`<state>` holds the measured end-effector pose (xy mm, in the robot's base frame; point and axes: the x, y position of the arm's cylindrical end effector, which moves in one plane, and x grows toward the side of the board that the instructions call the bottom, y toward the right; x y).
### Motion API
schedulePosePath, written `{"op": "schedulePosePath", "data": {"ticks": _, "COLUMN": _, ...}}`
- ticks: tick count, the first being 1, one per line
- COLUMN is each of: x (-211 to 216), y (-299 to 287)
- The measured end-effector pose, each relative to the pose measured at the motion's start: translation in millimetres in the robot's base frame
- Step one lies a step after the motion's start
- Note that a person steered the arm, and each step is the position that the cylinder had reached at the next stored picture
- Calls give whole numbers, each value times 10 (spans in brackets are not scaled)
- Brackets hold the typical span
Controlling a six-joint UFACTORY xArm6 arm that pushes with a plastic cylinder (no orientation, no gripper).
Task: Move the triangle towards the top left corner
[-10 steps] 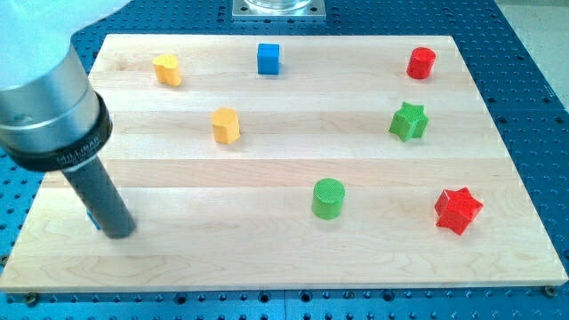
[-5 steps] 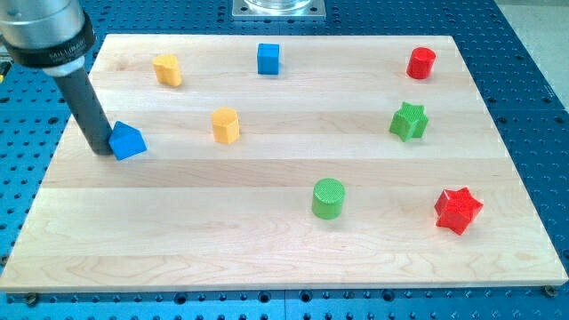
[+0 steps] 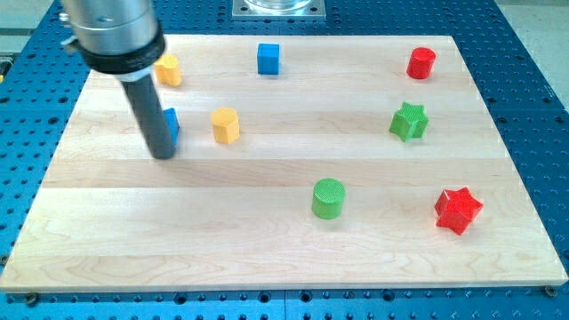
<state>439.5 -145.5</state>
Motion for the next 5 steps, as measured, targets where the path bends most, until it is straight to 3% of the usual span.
{"op": "schedulePosePath", "data": {"ticks": 2, "x": -823, "y": 4}}
{"op": "schedulePosePath", "data": {"ticks": 4, "x": -1146, "y": -581}}
{"op": "schedulePosePath", "data": {"ticks": 5, "x": -1484, "y": -454}}
